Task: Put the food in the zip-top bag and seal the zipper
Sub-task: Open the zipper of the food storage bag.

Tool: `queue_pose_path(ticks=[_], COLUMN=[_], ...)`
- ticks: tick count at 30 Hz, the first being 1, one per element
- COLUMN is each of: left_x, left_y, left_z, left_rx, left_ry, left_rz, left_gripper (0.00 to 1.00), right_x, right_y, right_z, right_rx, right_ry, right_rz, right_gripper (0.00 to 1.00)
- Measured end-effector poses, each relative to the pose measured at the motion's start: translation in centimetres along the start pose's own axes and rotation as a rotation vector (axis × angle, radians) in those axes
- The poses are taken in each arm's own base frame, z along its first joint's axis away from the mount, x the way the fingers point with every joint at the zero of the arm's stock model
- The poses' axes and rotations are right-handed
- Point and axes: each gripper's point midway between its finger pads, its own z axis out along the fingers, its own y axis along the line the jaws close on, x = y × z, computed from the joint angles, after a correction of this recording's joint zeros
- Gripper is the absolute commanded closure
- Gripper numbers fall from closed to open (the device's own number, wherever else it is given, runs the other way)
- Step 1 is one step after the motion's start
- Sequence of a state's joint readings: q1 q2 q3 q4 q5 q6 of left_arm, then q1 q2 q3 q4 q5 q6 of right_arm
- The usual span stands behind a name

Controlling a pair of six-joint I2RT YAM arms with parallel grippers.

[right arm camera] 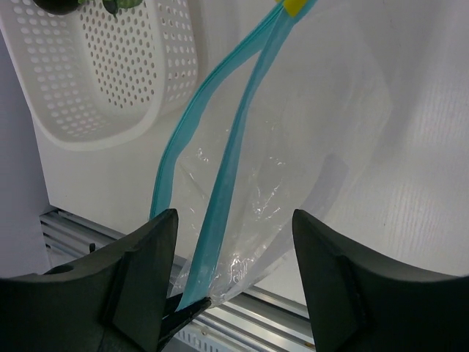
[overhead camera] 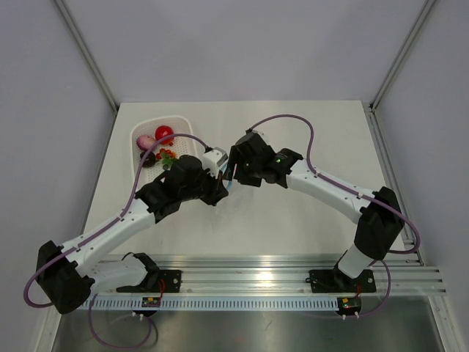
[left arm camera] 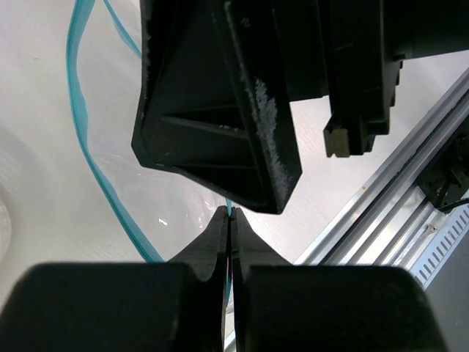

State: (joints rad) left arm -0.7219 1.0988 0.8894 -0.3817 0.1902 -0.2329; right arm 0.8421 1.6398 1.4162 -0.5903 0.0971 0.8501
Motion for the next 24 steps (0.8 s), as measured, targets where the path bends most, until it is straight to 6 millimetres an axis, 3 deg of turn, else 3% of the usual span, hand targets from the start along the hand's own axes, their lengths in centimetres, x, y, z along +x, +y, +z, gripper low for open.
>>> queue_pose_path(ticks=[3,7,8,11,12,14,17,18,19,22,24], left_x=[0.2,0.6,0.6,0.7,0.7,0.7,0.7,0.8,0.8,-0.3,-1.6], left_y=[-0.2,-0.2,-0.1,0.0,0.0,0.1,0.6,0.8,1.0,1.0,0.6], left_z=[0.1,0.2,0.2,0.2,0.2,0.2,0.1,-0.1,-0.3,-1.3,-1.9], left_rx=[-0.004,-0.013,-0.015,-0.023,-0.025,-0.032,-0.064,-0.08,-0.095,-0.114,-0.109], left_ry=[0.002,0.01,0.01,0.011,0.011,0.01,0.01,0.012,0.014,-0.011,-0.045], left_rz=[0.008,0.014,0.014,0.014,0.014,0.014,0.006,-0.004,-0.008,-0.037,-0.051], left_gripper=[1.0,1.0,1.0,1.0,1.0,1.0,0.74,0.43,0.25,0.01,0.01], right_x=[0.4,1.0,1.2,1.5,1.6,1.7,1.6,1.4,1.4,1.4,1.2], right_y=[-0.1,-0.7,-0.9,-1.4,-1.5,-1.5,-1.5,-1.7,-1.9,-3.0,-3.3], right_z=[0.3,1.0,1.1,1.4,1.4,1.5,1.5,1.5,1.4,0.5,-0.3], right_rx=[-0.004,0.013,0.018,0.03,0.033,0.034,0.031,0.033,0.036,0.041,0.035], right_ry=[0.013,0.026,0.029,0.034,0.036,0.037,0.026,0.016,0.007,-0.015,-0.033], right_rz=[0.007,0.011,0.012,0.017,0.016,0.016,-0.003,-0.017,-0.033,-0.083,-0.113], right_gripper=[0.3,0.49,0.63,0.83,0.95,1.0,1.0,1.0,1.0,1.0,1.0])
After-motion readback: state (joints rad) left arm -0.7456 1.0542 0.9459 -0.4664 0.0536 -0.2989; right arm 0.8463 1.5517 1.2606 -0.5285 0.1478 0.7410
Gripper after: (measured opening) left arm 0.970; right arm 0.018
